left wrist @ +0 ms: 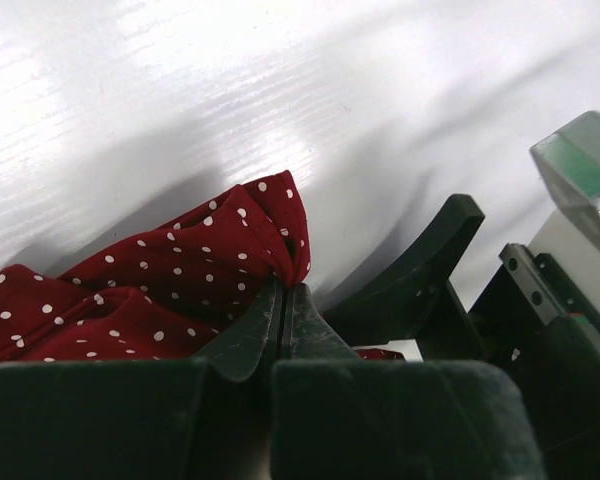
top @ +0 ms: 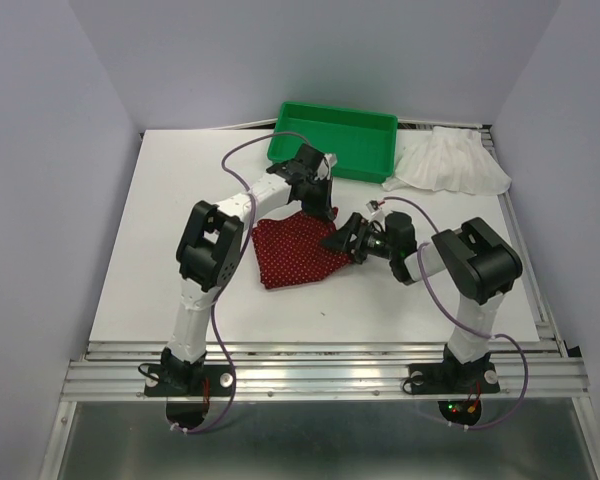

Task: Fold and stack the skirts
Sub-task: Neatly place the folded skirt to the corner

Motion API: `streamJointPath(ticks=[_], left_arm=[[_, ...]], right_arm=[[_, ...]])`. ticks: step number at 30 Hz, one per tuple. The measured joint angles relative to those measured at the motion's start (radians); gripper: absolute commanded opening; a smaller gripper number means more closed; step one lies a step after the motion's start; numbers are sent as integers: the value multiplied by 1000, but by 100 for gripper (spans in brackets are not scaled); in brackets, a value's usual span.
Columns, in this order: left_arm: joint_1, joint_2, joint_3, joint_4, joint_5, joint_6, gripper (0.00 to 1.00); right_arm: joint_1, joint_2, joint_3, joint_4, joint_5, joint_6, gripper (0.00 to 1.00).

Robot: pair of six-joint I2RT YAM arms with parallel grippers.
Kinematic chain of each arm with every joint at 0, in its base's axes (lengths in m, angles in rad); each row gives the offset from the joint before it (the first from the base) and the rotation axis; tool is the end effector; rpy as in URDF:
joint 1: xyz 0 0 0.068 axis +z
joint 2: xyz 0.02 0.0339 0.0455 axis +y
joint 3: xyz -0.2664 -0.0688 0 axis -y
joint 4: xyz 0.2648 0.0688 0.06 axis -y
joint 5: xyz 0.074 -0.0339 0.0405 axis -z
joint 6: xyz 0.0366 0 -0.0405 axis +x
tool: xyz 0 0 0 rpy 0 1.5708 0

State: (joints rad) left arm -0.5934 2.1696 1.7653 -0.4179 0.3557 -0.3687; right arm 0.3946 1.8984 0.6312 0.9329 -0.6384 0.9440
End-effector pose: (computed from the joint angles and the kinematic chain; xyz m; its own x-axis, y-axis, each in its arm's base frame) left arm 0.4165 -0.2963 0.2052 -0.8263 0.1498 -0.5429 0.4533 0.7489 -0.4833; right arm 0.3053 0.1508 0.0971 -0.8486 0.3512 -0.3957 -0.2406 0.4101 0.8798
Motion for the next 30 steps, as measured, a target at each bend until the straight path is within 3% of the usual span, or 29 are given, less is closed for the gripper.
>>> streamJointPath(ticks=[8,14,20,24,26,30], left_arm=[[9,0,14,10,0,-4,0],[16,0,15,11,0,-4,0],[19,0,15,19,0,-7,0],[19,0,15,21,0,-8,1],[19,0,15,25,0,-8,6],[19,0,15,29,-3,-7,38]], right_arm=[[12,7,-8,19,-7,63,94],[24,7,-38,48,2,100,84],[29,13,-35,40,38,84,69],[31,31,-21,29,87,58,53],[31,32,-16,15,109,45,46],[32,32,5,-48,175,-14,17]])
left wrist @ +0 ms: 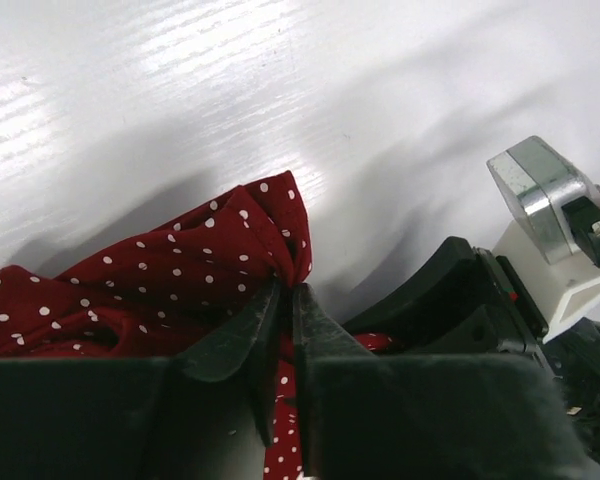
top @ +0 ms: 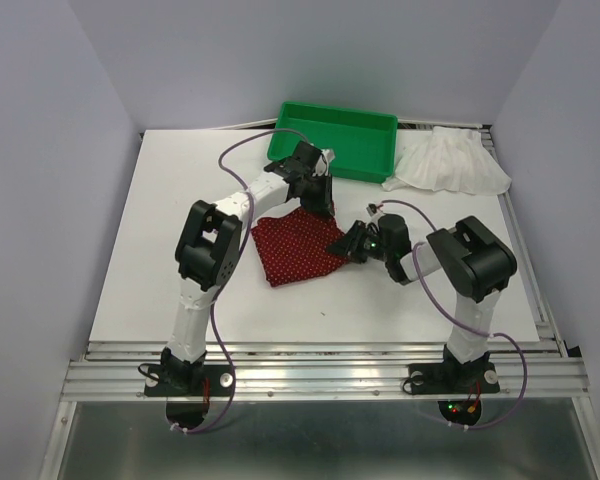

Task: Fold and stack the skirts
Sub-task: Neatly place the folded skirt to the corner

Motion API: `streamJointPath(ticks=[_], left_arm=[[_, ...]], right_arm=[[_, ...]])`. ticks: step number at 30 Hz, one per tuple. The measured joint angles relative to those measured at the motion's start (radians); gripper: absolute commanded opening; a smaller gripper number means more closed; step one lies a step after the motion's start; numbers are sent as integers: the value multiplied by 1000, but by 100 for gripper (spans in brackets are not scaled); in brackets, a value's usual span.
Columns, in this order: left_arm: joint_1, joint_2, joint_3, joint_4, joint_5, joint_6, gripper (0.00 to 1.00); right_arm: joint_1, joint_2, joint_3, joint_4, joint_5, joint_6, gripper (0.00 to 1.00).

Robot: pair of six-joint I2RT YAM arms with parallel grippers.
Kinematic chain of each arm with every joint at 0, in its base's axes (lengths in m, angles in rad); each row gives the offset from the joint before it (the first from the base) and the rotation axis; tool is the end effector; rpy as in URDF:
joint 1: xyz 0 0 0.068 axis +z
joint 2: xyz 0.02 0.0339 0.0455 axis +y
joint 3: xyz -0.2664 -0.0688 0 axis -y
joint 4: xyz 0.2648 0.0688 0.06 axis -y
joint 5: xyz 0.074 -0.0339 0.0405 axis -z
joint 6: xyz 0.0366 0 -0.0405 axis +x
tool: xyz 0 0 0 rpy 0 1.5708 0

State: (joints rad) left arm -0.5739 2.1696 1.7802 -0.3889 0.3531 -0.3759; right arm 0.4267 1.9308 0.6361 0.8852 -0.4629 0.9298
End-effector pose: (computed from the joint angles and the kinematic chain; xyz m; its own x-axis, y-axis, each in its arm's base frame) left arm 0.4257 -0.2903 0.2125 -0.8114 0.1144 -0.5733 0.4498 0.7485 -0.4873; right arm 0.3043 0.1563 0.0819 -0.8124 0.4184 -0.4061 -0.1539 0.5178 0.8416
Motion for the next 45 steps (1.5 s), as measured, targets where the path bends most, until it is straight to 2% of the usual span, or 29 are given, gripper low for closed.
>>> streamJointPath(ticks=[1,2,3,5,6,7,8,15,19,20,22,24,27,31,38,40,43,45], left_arm=[[0,0,0,1,-3,1,44],[0,0,0,1,-7,9,55],[0,-3,0,-1,-16,13,59],[5,-10,0,-8,-35,31,73],[7,-20,0,-13,-45,45,83],[9,-39,-4,-19,-62,63,88],[13,-60,-7,-27,-75,68,98],[106,-344,-84,5,-160,182,97],[173,-469,-173,54,-192,175,93],[183,-494,-234,66,-190,155,84],[189,-507,-324,63,-186,127,78],[185,-503,-440,106,-163,96,77],[178,-463,-593,89,-116,52,76],[164,-413,-670,103,-58,13,74],[131,-413,-752,222,44,-60,74],[129,-413,-770,253,74,-75,77],[129,-422,-800,301,118,-95,93],[131,-450,-834,330,137,-114,98]], right_arm=[[0,0,5,-15,8,-21,10],[0,-4,24,-60,27,-63,4],[0,-7,37,-92,38,-86,1],[0,-33,72,-179,73,-169,1],[0,-54,89,-237,100,-225,1],[0,-68,99,-275,117,-253,1],[0,-101,114,-338,147,-311,1],[0,-261,140,-579,291,-569,1],[0,-315,140,-674,348,-661,1],[0,-329,138,-697,355,-678,1],[0,-341,134,-717,359,-692,1],[0,-341,133,-736,359,-700,1],[0,-340,133,-758,359,-706,1],[0,-331,133,-773,363,-710,1],[-3,-292,135,-786,383,-713,1],[-7,-290,137,-788,389,-713,1],[-14,-280,148,-789,396,-712,1],[-20,-271,157,-789,396,-707,1]])
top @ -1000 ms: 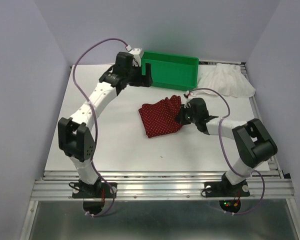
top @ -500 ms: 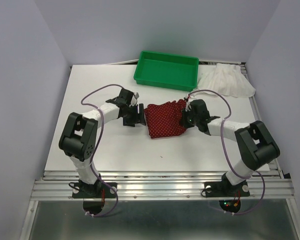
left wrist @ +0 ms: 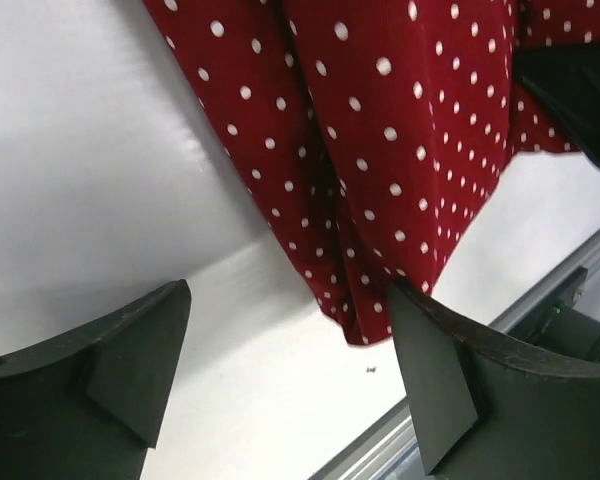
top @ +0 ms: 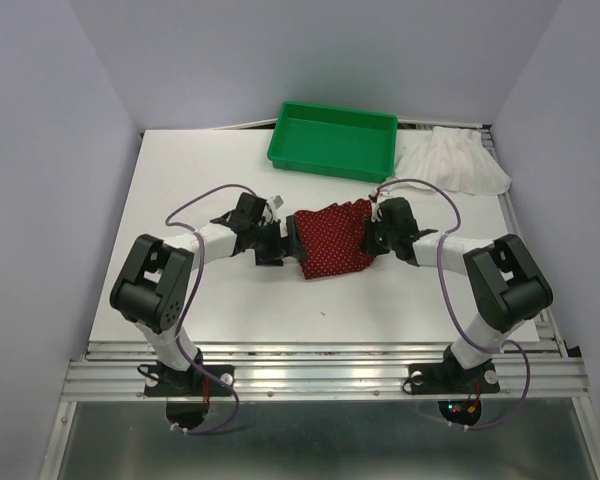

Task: Fold and stack the skirts
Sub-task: Neatly place the folded skirt to the corner

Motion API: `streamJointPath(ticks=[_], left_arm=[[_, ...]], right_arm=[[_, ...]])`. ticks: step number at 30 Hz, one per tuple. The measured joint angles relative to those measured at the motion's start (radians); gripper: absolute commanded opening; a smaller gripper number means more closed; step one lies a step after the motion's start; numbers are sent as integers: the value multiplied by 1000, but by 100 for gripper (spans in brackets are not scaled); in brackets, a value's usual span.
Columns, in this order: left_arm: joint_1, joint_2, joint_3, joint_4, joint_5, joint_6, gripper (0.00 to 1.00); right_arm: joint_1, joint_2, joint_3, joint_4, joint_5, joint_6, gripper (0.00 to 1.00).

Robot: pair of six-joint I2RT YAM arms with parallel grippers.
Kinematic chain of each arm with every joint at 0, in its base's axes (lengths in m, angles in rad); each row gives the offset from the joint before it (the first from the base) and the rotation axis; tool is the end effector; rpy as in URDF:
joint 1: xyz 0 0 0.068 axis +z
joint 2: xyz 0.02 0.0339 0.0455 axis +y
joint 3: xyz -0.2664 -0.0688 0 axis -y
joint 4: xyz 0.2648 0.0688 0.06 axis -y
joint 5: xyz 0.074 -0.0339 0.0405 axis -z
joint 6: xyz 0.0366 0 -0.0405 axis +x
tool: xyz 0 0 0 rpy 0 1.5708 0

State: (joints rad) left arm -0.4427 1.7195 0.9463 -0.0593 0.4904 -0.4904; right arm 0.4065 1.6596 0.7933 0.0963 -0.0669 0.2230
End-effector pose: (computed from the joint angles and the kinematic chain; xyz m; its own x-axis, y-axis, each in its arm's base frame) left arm 0.3201 -0.1708 0.1563 -0.9024 -0.0320 -0.4296 0.2713 0.7326 -0.6243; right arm 0.3115 0.1368 0.1390 -0.7206 -0.0700 -0.6898 -0.2863 0.9361 0.2042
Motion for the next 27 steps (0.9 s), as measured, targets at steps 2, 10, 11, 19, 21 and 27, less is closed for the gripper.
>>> streamJointPath(ticks=[2,10,11,19,21,27], left_arm=[[0,-42,-47,23,17,-21,98],[-5,-146,-163,90,59,-166,89],[-8,-143,-163,106,59,-185,84],[-53,-11,-145,202,69,-279,53],[-69,22,-121,210,64,-295,52],[-90,78,-73,216,63,-320,25]], right_arm=[[-3,5,5,0,0,5,1],[-6,17,18,-3,-9,40,1],[-6,17,18,-3,-11,43,1],[-14,17,18,-8,-12,77,1],[-14,17,18,-11,-12,88,1],[-14,14,17,-15,-11,103,1]])
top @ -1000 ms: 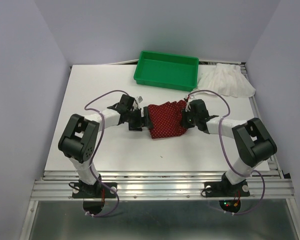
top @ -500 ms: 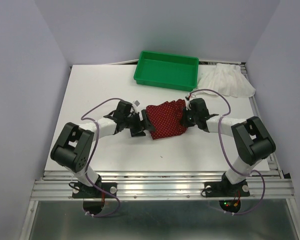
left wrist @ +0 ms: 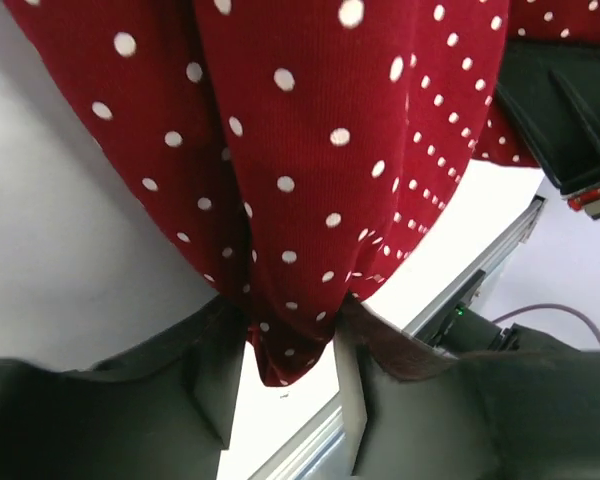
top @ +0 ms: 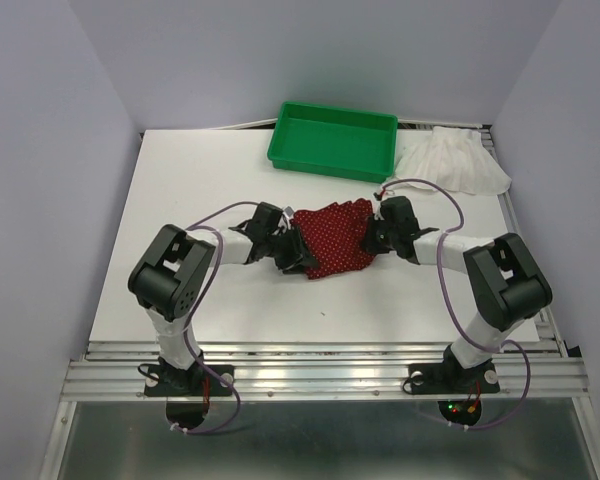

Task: Fold and stack the skirts
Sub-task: Neatly place the folded skirt to the corner

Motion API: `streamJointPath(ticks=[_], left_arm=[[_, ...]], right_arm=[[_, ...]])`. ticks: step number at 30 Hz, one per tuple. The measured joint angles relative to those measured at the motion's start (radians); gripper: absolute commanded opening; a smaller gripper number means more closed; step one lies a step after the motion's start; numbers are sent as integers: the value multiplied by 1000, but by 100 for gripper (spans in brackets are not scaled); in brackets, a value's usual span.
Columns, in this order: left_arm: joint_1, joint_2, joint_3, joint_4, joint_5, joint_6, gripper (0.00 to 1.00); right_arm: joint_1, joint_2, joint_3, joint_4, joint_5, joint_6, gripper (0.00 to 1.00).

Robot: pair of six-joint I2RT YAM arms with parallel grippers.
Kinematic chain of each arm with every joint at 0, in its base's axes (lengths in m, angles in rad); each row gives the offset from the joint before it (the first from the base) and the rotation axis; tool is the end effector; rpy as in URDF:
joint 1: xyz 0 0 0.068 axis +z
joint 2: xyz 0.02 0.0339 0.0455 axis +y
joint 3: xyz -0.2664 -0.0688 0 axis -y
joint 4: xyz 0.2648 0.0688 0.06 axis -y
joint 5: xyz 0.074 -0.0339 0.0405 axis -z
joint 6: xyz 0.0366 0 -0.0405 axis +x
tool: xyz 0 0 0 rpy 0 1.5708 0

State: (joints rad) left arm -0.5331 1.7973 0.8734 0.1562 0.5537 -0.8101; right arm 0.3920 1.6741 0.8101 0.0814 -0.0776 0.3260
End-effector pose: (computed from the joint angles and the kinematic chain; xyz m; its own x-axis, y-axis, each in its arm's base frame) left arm 0.3028 -0.2010 0.1249 -0.9615 -0.1480 -0.2315 0.0894 0.6281 -0.7729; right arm 0.3163 0.1338 0.1382 -0.7556 0.0332 -0.6542 -0.2003 0.9392 0.2789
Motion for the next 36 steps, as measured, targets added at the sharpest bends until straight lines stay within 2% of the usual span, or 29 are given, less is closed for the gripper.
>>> streamJointPath(ticks=[1,2,8,14,19,31,36], left_arm=[[0,4,5,-2,-6,5,16],[-2,14,14,-7,-9,10,0],[-5,27,119,-112,-69,73,0],[-55,72,398,-283,-200,212,0],[-131,116,597,-380,-319,334,0],[-223,273,1002,-386,-473,507,0],[-254,398,1223,-336,-530,605,0]], right_arm=[[0,-2,-2,0,1,3,1],[0,-3,-2,-2,3,3,1],[-17,-24,-5,-30,33,-19,1],[-50,-76,17,-70,96,-113,1],[-129,-137,77,-84,140,-223,1],[-348,-159,254,-63,80,-369,1],[-434,-74,369,0,47,-378,1]])
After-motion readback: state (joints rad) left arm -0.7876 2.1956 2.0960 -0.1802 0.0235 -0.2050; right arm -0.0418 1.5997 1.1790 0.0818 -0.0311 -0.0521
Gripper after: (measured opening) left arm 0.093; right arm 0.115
